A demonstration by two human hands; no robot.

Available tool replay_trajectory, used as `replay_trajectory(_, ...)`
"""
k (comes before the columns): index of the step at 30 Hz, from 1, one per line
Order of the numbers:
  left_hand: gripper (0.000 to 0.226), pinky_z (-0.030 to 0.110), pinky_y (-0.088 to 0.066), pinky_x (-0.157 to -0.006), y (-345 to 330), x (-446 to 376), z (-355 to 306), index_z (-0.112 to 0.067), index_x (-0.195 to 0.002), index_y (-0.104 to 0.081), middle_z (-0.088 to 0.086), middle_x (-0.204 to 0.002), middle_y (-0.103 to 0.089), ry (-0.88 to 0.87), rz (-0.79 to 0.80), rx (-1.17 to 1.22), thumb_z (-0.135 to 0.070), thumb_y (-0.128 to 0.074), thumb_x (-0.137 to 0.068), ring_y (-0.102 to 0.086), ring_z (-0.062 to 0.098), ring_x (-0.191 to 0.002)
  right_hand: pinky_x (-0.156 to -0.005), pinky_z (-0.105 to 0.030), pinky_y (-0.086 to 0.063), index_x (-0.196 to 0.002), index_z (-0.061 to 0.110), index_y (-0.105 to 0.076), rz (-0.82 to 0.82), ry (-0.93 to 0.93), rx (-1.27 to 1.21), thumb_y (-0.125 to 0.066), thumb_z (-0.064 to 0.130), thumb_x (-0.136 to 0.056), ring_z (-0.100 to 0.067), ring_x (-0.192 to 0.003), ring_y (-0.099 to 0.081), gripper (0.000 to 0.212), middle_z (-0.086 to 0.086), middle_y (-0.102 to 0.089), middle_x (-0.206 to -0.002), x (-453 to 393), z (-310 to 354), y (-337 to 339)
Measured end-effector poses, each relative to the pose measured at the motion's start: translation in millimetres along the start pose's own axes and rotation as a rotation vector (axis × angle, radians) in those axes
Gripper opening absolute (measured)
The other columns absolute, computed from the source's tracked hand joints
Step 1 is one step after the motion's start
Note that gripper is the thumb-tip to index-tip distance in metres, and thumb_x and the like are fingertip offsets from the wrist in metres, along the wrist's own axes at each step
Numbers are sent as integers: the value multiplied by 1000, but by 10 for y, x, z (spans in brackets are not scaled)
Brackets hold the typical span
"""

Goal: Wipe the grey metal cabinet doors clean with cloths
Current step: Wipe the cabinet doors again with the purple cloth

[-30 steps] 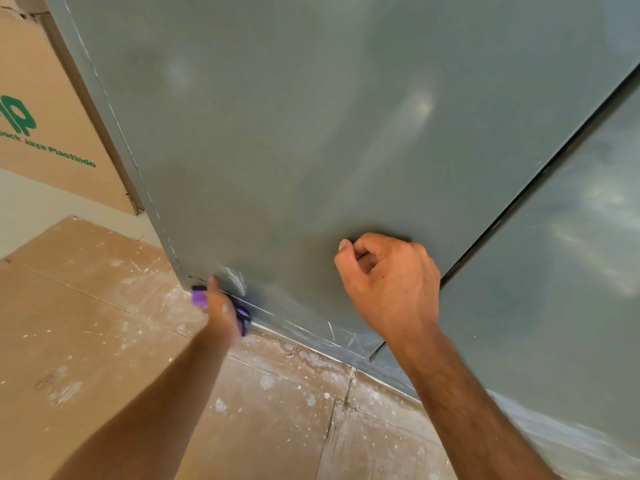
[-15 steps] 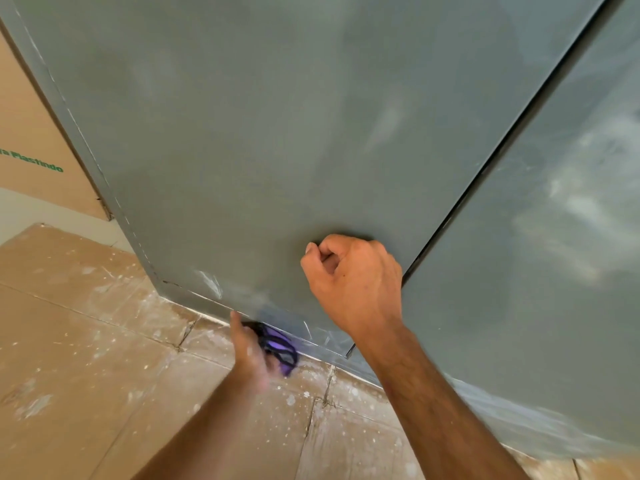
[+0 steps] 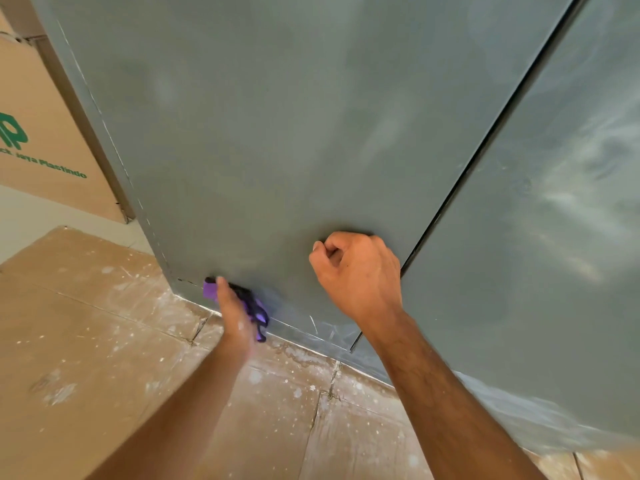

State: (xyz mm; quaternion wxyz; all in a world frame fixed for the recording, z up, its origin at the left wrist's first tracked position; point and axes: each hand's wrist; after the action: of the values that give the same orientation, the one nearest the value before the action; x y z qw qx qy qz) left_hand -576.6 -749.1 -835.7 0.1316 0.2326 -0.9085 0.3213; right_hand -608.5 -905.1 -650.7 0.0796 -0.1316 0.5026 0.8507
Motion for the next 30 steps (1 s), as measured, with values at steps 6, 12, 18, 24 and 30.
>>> replay_trajectory(6,81,57,-32,-122,-193,422,247,-21,-155,-45,9,-143,-61,8,125,-128,-76,-43,-96,-46,39,-142,-67,-33,-52,-71,12,-61,23,5,-5,-58,42,-95,-26,-65,-58,39,-1,-62,-60,1,-9,20)
replay_trajectory(12,54,32,-56,-78,-190,340,208,-21,-119,-67,-1,-97,-78,142,-33,-15,-58,-28,-109,-71,21,-89,-63,-30,-51,-73,13,-65,134,-30,-138,-62,39,-95,-24,-64,-60,34,0,-64,-61,37,-106,108)
replay_trajectory(18,59,28,-51,-62,-324,1055,721,-17,-96,-64,2,-76,-70,205,287,-218,-63,-29,-106,-66,20,-68,-57,-27,-45,-64,18,-57,260,-179,-198,-62,35,-96,-16,-56,-53,37,1,-60,-59,462,-355,-33)
replay_trajectory(24,55,42,-47,-107,-296,850,587,-20,-129,-66,7,-128,-71,294,64,-139,-57,-32,-107,-65,27,-120,-72,-38,-60,-78,10,-65,622,-754,-421,-62,33,-99,-19,-68,-62,31,-14,-73,-89,1173,-935,-703)
replay_trajectory(30,46,22,-46,-93,-132,1102,356,-34,-114,-78,-3,-115,-75,190,497,-575,-58,-50,-88,-67,-2,-105,-94,-42,-53,-111,25,-77,280,-1165,-1408,-44,42,-109,-20,-92,-68,37,-2,-73,-95,1179,-775,-1152)
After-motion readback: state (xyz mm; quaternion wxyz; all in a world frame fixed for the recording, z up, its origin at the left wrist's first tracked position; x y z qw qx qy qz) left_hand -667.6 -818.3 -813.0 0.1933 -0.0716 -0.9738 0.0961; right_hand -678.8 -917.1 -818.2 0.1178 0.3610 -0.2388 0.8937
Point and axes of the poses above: each hand's wrist, its own x-axis away from the middle knuckle, its own y-axis out of the back of the hand, z = x × y
